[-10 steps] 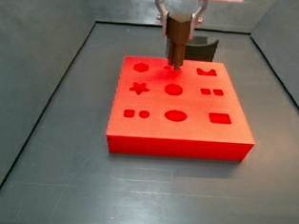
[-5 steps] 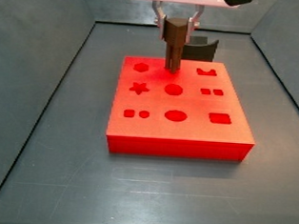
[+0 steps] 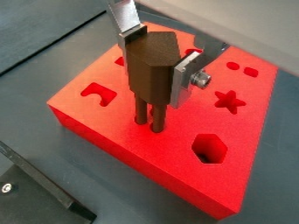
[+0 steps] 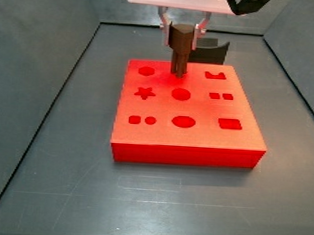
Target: Insert the 3 prong object.
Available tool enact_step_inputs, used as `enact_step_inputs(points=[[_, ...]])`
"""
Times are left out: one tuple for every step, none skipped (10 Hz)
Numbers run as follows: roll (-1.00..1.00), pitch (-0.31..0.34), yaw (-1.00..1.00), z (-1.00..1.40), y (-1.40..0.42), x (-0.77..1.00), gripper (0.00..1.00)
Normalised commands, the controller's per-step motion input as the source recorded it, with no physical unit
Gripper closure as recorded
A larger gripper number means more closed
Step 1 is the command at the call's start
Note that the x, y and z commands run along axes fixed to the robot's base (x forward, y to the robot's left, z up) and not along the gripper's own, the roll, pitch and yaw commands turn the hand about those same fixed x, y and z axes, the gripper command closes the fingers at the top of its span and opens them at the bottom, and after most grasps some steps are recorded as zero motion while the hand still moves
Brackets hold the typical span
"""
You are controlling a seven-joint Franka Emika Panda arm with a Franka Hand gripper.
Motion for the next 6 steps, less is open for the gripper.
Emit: enact_step_inputs(points=[[0.12,0.000,0.00,-0.28,0.00,-0.01,1.00],[0.19,0.026,0.00,-0.37,0.00,0.00,1.00],[0.19,0.060,0.00,-0.47,0.00,0.00,1.00],[0.16,0.081,-0.02,-0.58,0.00,0.03,1.00],[0.15,0.106,-0.07,-0.63,0.00,0.12,1.00],[0.17,0.144,-0.16,-0.64,0.00,0.19,1.00]])
